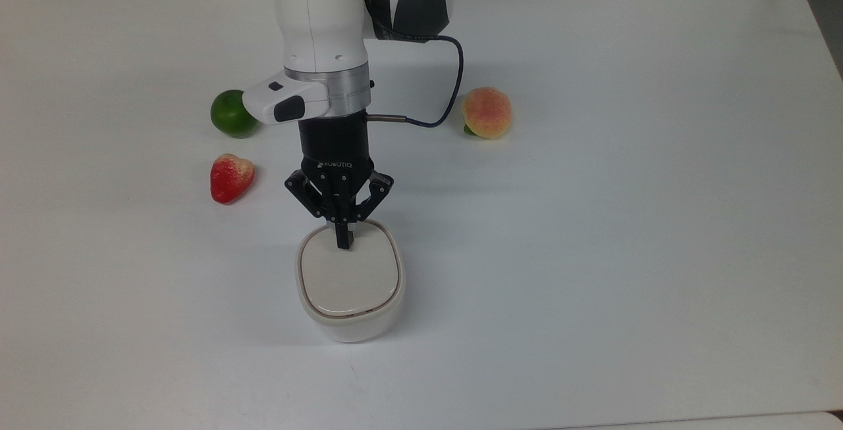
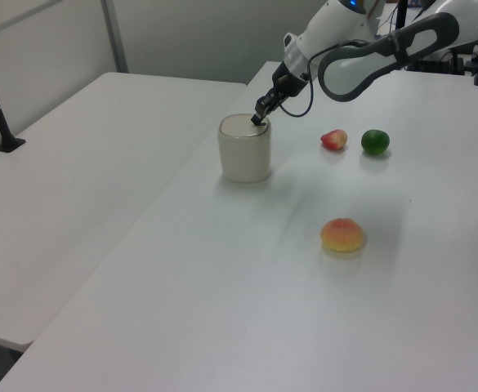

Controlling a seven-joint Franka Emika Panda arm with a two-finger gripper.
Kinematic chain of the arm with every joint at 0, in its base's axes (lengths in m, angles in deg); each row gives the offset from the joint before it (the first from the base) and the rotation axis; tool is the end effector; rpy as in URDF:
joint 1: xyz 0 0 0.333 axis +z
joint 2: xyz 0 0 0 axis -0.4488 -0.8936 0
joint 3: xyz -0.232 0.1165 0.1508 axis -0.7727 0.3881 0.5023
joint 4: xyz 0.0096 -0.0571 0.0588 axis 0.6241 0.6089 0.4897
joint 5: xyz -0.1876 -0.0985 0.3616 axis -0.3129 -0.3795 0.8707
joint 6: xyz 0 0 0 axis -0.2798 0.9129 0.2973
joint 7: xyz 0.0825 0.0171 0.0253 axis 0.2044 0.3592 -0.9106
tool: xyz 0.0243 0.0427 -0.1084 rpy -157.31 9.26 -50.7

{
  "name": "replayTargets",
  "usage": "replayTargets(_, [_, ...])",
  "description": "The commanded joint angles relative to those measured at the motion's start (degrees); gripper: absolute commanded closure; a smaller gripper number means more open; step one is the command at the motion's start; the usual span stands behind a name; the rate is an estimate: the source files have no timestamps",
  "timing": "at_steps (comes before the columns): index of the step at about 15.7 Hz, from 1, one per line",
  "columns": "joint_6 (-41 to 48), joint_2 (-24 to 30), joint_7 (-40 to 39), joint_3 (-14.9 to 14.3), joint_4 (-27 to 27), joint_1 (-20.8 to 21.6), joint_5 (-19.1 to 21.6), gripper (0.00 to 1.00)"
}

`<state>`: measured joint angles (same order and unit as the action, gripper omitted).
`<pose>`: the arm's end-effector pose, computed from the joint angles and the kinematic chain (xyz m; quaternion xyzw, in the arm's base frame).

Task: Close garbage bin

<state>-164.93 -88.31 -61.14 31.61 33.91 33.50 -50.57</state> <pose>0.7527 0.0528 0.3824 -0.9432 0.0587 -0.3213 0.0607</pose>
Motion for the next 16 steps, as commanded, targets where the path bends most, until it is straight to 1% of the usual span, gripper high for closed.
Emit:
replayTargets(1, [1.32,1.13,-0.51,0.33,2.27,-0.15,-0.96,1.00])
replayTargets(6, [1.24,0.25,-0.51,0.33,2.27,-0.68,-2.45,1.00])
replayTargets(11, [1.41,0.69,-0.33,0.33,2.00,-0.77,-2.45,1.00])
replayTargets(13, [2.98,2.00,-0.07,0.33,1.74,-0.85,-2.37,1.00])
replayTargets(16, [8.86,5.51,0.02,0.33,1.65,-1.12,-1.93,1.00])
